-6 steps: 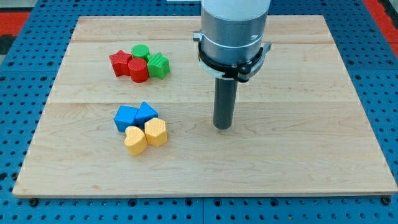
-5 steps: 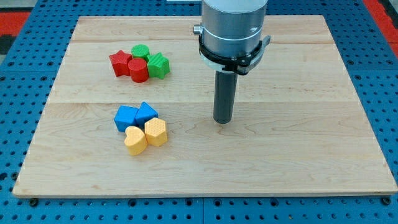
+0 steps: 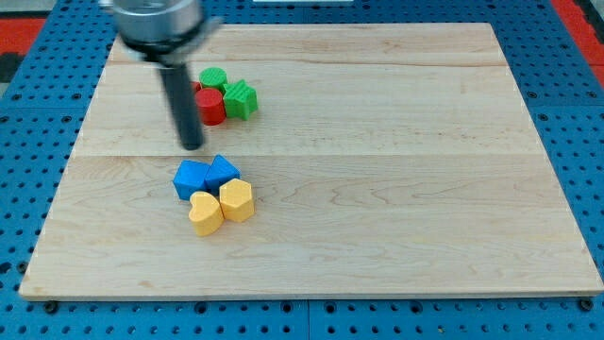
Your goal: Move the red star into the green circle
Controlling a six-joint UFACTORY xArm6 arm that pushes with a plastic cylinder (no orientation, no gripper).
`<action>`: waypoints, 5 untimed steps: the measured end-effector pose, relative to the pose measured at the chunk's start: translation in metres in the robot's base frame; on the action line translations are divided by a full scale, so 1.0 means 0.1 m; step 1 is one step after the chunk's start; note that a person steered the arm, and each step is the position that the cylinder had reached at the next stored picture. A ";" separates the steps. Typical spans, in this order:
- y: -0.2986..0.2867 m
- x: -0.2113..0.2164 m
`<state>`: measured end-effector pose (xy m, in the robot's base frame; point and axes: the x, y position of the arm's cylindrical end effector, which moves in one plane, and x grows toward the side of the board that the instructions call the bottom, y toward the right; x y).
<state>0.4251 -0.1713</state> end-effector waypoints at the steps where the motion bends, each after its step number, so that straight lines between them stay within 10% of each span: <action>1: -0.56 -0.24; 5: 0.87 -0.66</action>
